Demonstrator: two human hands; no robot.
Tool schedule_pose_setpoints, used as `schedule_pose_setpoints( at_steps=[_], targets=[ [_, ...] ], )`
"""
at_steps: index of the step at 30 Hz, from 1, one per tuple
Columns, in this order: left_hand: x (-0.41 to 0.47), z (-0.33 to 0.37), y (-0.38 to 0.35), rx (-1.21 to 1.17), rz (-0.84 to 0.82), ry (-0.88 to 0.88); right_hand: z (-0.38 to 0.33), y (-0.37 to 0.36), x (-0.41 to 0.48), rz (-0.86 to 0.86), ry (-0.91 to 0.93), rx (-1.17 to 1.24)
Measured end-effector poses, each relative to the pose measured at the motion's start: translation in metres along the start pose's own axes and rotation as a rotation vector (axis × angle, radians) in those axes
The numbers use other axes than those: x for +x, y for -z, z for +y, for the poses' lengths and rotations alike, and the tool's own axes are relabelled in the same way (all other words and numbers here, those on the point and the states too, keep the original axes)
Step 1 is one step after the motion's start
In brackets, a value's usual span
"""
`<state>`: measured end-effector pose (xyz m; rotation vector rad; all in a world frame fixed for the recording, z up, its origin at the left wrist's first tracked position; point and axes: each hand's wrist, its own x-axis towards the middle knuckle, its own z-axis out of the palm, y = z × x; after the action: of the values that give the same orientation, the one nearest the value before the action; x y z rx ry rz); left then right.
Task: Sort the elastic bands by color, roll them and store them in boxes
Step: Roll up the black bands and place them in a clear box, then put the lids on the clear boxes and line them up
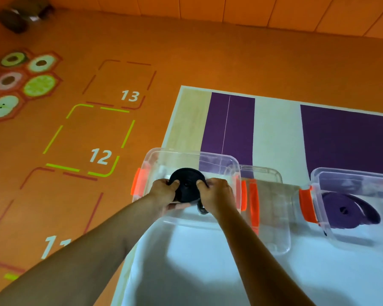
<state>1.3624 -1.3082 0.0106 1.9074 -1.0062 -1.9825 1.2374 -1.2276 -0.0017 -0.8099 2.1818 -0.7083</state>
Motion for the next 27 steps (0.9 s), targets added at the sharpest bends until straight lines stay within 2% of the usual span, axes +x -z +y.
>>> schedule_pose_setpoints(
  at_steps=[5, 9, 14, 18, 24, 27],
  targets=[
    [0.040, -0.009, -0.010, 0.213, -0.005, 0.062, 0.007, -0.028, 0.017, -0.125, -0.163, 0.020],
    [0.066, -0.008, -0.012, 0.575, 0.069, -0.091, 0.013, -0.036, 0.025, -0.129, -0.198, 0.013],
    [0.056, -0.007, -0.018, 0.971, 0.212, -0.240, 0.006, -0.031, 0.022, -0.170, -0.244, -0.029],
    [0.056, 0.001, -0.018, 1.311, 0.258, -0.345, 0.007, -0.029, 0.021, -0.182, -0.208, -0.084],
    [0.052, 0.009, -0.018, 1.321, 0.143, -0.364, 0.003, -0.027, 0.015, -0.220, -0.116, -0.061],
    [0.042, 0.004, -0.009, 1.353, 0.090, -0.413, 0.000, -0.018, 0.001, -0.098, 0.018, -0.028]
  ],
)
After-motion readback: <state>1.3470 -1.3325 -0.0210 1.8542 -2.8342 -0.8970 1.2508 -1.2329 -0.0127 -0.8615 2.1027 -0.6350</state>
